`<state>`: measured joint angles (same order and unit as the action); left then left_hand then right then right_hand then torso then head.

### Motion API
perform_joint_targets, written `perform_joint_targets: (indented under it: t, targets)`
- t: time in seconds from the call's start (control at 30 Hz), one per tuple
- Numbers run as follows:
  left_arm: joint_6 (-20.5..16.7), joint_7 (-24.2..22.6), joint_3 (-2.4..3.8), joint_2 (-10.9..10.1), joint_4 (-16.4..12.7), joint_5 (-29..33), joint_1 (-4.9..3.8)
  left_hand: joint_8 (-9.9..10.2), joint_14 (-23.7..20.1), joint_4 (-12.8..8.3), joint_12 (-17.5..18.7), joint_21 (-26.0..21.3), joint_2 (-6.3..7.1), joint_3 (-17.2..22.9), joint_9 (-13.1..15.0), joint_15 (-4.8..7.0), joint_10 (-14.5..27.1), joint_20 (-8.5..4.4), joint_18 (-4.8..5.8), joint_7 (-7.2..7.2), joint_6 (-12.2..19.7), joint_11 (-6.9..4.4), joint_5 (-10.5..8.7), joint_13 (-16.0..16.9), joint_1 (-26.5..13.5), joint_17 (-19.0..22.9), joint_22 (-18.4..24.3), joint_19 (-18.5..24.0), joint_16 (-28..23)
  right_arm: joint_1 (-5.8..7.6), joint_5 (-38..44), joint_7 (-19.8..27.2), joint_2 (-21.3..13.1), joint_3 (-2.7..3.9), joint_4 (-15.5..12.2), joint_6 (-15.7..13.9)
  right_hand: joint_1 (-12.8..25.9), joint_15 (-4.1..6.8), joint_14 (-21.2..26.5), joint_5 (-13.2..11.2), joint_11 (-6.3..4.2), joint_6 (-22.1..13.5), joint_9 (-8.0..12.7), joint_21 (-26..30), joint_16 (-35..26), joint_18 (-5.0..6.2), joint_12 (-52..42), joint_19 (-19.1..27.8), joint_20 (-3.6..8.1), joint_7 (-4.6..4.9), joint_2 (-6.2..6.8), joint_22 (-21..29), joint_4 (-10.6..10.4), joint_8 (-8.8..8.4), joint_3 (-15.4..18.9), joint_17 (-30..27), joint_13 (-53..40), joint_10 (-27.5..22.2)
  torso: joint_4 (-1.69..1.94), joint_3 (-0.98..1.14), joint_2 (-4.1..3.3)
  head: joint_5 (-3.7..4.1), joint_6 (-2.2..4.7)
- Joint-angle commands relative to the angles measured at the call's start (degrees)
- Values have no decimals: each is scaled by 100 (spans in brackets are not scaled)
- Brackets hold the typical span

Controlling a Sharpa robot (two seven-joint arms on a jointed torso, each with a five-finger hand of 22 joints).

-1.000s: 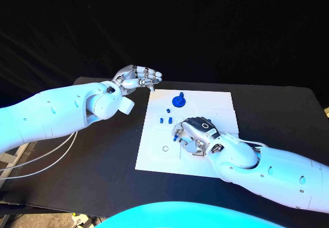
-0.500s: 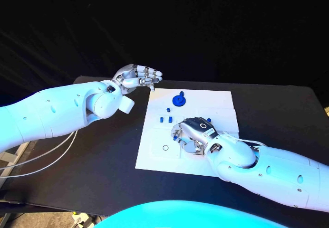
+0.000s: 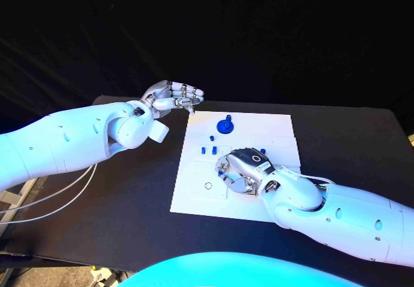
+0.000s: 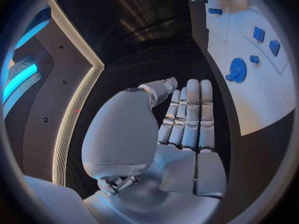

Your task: Assemble the parts on the task board

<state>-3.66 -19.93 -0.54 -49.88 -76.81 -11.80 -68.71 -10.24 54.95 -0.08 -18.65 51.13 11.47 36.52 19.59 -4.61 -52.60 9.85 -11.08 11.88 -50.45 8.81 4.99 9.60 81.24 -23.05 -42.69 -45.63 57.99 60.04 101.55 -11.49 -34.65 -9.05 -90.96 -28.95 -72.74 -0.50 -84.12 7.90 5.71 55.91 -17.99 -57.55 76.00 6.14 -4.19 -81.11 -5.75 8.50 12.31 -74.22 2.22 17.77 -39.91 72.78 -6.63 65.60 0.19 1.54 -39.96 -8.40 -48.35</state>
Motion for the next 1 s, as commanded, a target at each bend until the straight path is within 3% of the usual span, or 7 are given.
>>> perform_joint_targets:
  t: [0.03, 0.17, 0.5, 0.63, 0.8, 0.87, 1.0]
  targets:
    - [31, 3, 5, 4, -2, -2, -5, -92, -39, 35, -88, -77, -72, -190, -46, 6, 111, 14, 58, 37, 96, 8, 6, 13, -108, 69, 57, 42, -57, -10, -22, 3, -20, -3, 2, -151, 27, -28, -187, 49, 21, -182, -46, 262, -84, -2, 47, 109, -26, 37, 45, -168, 39, -142, 114, -122, 110, -407, 0, 0, 2, 8, 21]
    - [41, 10, 5, 5, 5, -2, -5, -92, -39, 35, -88, -77, -72, -190, -46, 6, 111, 14, 58, 37, 96, 8, 6, 13, -108, 69, 57, 42, -57, -9, -33, 13, -61, -3, -35, -306, -64, -76, -60, 40, 84, -353, -10, 847, -330, 90, -8, 281, -83, -12, 71, 82, 74, -290, 288, -429, 210, -862, 4, 3, 0, 15, 31]
    - [49, 19, 4, -7, 36, -1, -5, -92, -39, 35, -88, -77, -72, -190, -46, 6, 111, 14, 58, 37, 96, 8, 6, 13, -108, 69, 57, 42, -57, 96, -71, -27, -468, 10, -419, -409, -155, -90, -35, 53, 101, -442, 18, 960, -381, 105, -144, 280, -103, -71, 94, 147, 77, -395, 535, -523, 237, -1042, -2, 2, -1, 46, 82]
    - [50, 17, 4, -23, 41, -1, -5, -92, -39, 35, -88, -77, -72, -190, -46, 6, 111, 14, 58, 37, 96, 8, 6, 13, -108, 69, 57, 42, -57, 279, -208, -81, -771, 49, -608, -272, -173, -81, -81, 69, 91, -414, 19, 811, -291, 80, -225, 213, -99, -56, 76, 92, 54, -404, 597, -437, 233, -1029, -13, 4, 4, 123, 142]
    - [67, 16, 4, -38, 33, -1, -4, -93, -42, 33, -89, -89, -74, -197, -49, 3, 123, 17, 58, 39, 104, 11, 4, 11, -107, 72, 65, 40, -64, 649, -540, -130, -1123, 99, -650, 218, -147, -72, -150, 17, 76, -397, 33, 617, -150, 45, -367, 113, -90, -54, 90, 16, -42, -451, 778, -313, 242, -1060, -13, -5, 4, 218, 215]
    - [69, 14, 4, -41, 31, -1, -4, -93, -42, 33, -89, -89, -74, -197, -49, 3, 123, 17, 58, 39, 104, 11, 4, 11, -107, 72, 65, 40, -64, 740, -596, -135, -1197, 106, -628, 351, -149, -72, -152, 9, 76, -397, 35, 622, -145, 45, -379, 112, -90, -55, 90, 18, -53, -457, 802, -311, 244, -1070, -12, -7, 6, 239, 230]
    - [71, 10, 4, -46, 32, -1, -4, -93, -42, 33, -89, -89, -74, -197, -49, 3, 123, 17, 58, 39, 104, 11, 4, 11, -107, 72, 65, 40, -64, 909, -687, -147, -1308, 118, -502, 711, -336, -105, -117, 94, 93, -422, 80, 738, -143, 58, -576, 122, -102, -115, 33, 66, -299, -587, 1548, -371, 268, -1297, -3, 0, -1, 266, 264]
